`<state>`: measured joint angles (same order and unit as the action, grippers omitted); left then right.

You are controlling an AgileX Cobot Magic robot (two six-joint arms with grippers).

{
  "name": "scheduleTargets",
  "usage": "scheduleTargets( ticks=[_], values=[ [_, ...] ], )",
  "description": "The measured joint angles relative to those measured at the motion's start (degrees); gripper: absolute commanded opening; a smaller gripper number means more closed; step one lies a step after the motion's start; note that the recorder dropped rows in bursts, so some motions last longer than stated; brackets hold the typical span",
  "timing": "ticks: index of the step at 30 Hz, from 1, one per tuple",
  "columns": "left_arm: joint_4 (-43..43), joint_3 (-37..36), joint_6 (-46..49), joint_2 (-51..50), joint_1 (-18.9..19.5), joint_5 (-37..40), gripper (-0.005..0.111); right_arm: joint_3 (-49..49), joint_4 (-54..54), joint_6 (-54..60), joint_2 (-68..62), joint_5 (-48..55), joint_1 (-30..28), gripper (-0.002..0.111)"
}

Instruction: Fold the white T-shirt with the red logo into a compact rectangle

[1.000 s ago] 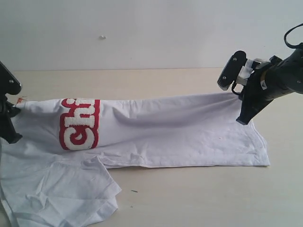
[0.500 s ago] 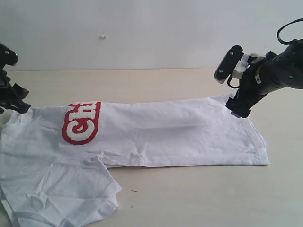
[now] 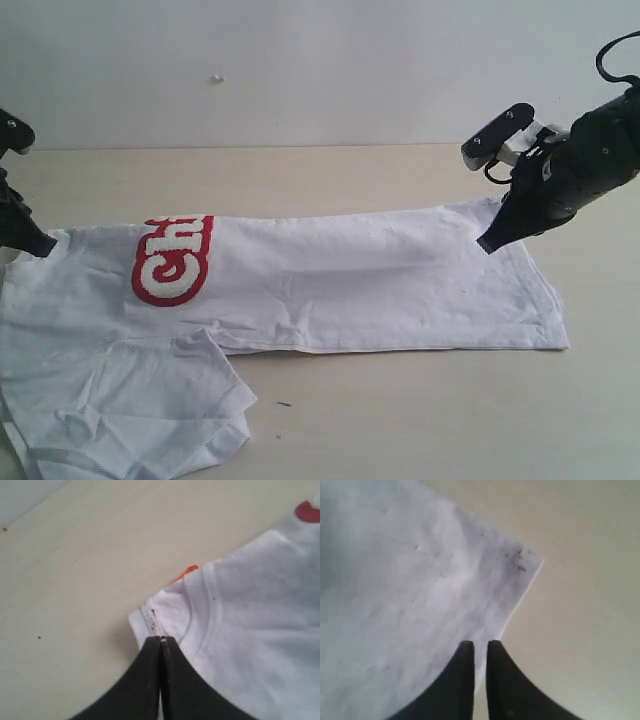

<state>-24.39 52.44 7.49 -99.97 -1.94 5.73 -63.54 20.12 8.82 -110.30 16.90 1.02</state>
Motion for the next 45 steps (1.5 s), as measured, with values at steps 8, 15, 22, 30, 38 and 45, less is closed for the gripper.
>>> scheduleTargets(
  ticks=[8, 15, 22, 30, 38, 45],
  values=[
    [0.70, 0.05, 2.60, 0.44, -7.83, 8.65, 0.000, 0.00, -7.65, 1.73, 0.00, 8.39, 0.00, 0.000],
    [8.06, 0.05, 8.70, 3.30, -8.68, 23.68, 0.000, 0.00, -19.01, 7.63, 0.00, 10.11, 0.00, 0.000],
    [35.44, 0.05, 38.74, 6.87, -7.82, 42.75, 0.000, 0.00, -22.93, 8.58, 0.00, 11.29, 0.00, 0.000],
    [45.62, -2.58, 47.41, 11.40, -14.30, 48.17, 0.016, 0.00, -25.23, 8.58, 0.00, 11.71, 0.00, 0.000],
    [44.83, -8.25, 47.54, 11.96, -25.24, 43.38, 0.055, -0.46, -26.62, 8.62, 0.00, 11.86, 0.00, 0.000],
    [36.51, -14.14, 47.54, 12.04, -30.98, 34.29, 0.061, -0.46, -26.92, 8.72, 0.00, 11.86, 0.00, 0.000]
  ],
)
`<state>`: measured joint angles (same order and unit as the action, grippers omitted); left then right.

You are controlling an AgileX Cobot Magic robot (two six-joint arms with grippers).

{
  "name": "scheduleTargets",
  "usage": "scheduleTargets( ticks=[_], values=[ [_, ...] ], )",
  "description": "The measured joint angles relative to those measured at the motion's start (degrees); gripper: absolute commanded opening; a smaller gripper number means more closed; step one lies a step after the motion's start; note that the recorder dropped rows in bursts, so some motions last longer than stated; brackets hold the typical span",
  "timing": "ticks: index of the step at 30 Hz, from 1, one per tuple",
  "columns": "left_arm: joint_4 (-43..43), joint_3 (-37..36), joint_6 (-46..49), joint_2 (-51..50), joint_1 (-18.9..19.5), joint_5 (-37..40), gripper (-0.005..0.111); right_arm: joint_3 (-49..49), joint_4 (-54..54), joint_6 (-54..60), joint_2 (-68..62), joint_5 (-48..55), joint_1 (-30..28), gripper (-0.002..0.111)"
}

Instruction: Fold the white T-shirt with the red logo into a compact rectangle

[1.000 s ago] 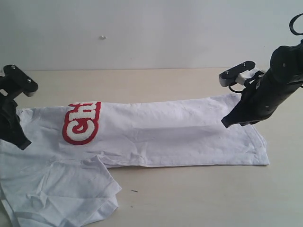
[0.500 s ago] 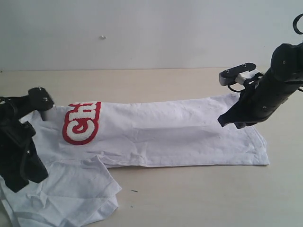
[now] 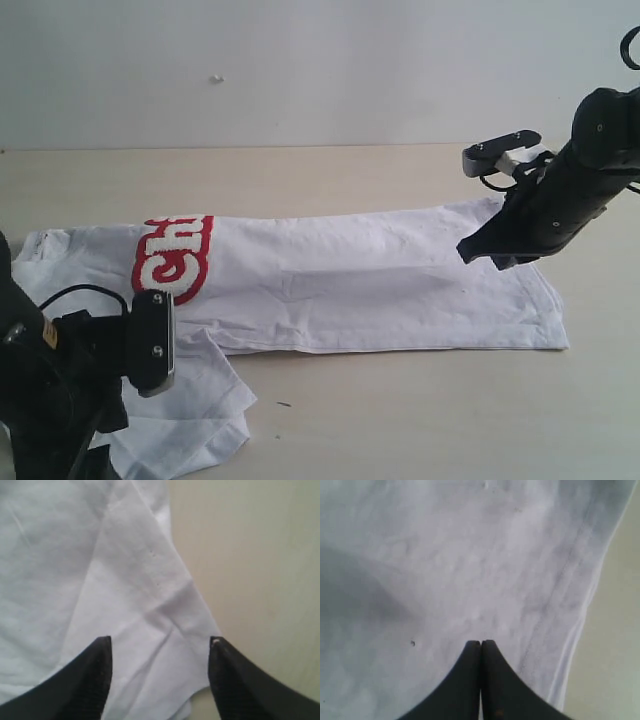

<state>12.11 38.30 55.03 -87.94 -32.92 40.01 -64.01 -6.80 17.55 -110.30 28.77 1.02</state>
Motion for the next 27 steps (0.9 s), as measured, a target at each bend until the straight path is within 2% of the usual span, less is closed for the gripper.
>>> scheduleTargets(
  ticks=[6, 21, 27],
  values=[
    [-3.63, -3.40, 0.00, 0.00, -0.90, -6.66, 0.063, 0.00, -0.30, 0.00, 0.00, 0.12, 0.00, 0.000],
    [-0.16, -3.52, 0.00, -0.10, -0.90, -7.05, 0.063, 0.00, -0.30, 0.00, 0.00, 0.12, 0.00, 0.000],
    [-0.05, -3.71, 0.00, -3.44, -0.90, -7.28, 0.063, 0.00, -0.30, 0.00, 0.00, 0.22, 0.00, 0.000]
  ],
)
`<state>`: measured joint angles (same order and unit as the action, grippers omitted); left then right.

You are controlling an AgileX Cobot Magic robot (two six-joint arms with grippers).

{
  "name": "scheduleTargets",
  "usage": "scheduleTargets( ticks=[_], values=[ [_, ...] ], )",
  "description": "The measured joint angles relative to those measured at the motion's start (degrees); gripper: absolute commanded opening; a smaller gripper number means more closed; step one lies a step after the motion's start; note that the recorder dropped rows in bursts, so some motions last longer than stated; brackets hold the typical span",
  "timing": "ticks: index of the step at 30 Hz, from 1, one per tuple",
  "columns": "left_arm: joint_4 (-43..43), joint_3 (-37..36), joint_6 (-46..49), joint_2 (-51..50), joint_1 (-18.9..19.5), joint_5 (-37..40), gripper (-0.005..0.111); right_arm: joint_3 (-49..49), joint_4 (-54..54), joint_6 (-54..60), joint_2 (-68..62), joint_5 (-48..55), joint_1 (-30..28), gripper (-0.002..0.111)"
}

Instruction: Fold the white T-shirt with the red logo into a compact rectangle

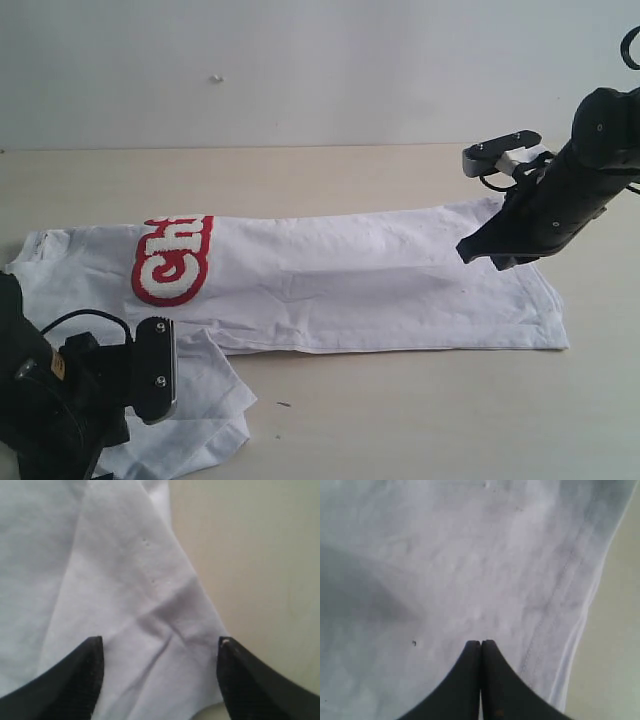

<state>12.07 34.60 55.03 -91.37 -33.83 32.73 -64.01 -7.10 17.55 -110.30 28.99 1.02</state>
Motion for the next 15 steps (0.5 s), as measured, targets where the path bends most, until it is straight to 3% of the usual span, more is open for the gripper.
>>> scheduleTargets(
  ticks=[4, 10, 15],
  values=[
    [0.00, 0.00, 0.00, -1.79, 0.00, -0.34, 0.057, 0.00, 0.00, 0.00, 0.00, 0.00, 0.00, 0.000],
    [-0.11, 0.00, 0.00, -3.33, 0.00, -2.25, 0.003, 0.00, -0.09, 0.04, 0.00, 0.00, 0.00, 0.000],
    [-0.11, 0.73, 0.00, -3.46, -0.13, -0.61, 0.000, 0.00, -0.09, 0.04, 0.00, 0.00, 0.00, 0.000]
  ],
)
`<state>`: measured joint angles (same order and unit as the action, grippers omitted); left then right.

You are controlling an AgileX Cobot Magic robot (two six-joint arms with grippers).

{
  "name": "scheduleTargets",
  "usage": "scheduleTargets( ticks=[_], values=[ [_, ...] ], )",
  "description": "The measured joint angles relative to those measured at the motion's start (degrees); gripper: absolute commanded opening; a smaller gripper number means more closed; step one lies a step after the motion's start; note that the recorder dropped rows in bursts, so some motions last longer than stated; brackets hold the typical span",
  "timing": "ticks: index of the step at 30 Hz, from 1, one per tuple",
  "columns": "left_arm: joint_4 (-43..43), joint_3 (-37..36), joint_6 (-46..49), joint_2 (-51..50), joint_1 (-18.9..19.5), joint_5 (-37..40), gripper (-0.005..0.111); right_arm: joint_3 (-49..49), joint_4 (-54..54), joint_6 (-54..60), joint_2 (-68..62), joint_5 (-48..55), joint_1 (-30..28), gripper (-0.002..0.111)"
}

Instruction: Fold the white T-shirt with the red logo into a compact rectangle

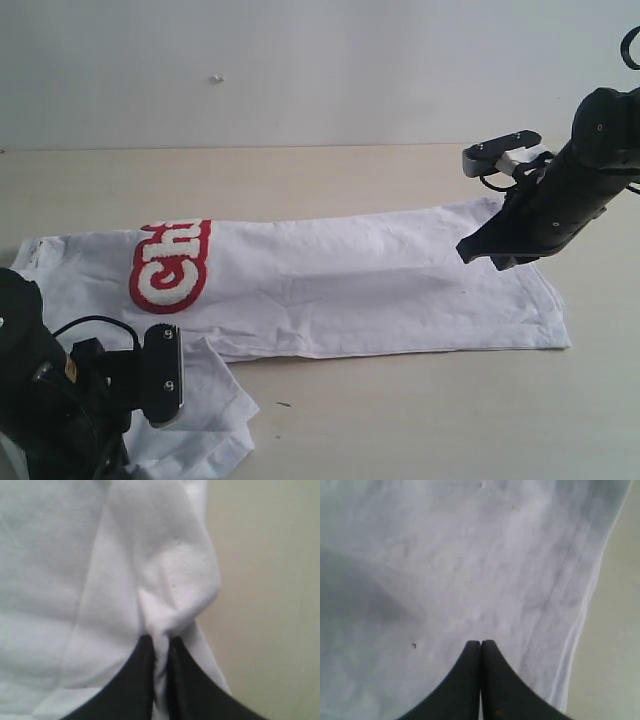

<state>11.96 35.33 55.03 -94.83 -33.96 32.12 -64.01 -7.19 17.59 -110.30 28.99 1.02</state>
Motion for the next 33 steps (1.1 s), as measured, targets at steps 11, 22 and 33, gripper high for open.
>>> scheduleTargets(
  ticks=[11, 22, 33],
  values=[
    [2.84, 12.78, 0.00, 1.52, -1.93, 28.63, 0.000, 0.00, -0.14, 0.00, 0.00, 0.00, 0.00, 0.000],
    [0.90, 20.48, 3.96, 0.01, 9.08, 21.51, 0.000, 0.00, -0.14, 0.00, 0.00, 0.36, 0.00, 0.000],
    [0.52, 20.57, 10.36, -6.43, 13.88, -2.43, 0.010, 0.00, 0.41, 0.00, 0.00, -1.90, 0.00, 0.000]
  ],
)
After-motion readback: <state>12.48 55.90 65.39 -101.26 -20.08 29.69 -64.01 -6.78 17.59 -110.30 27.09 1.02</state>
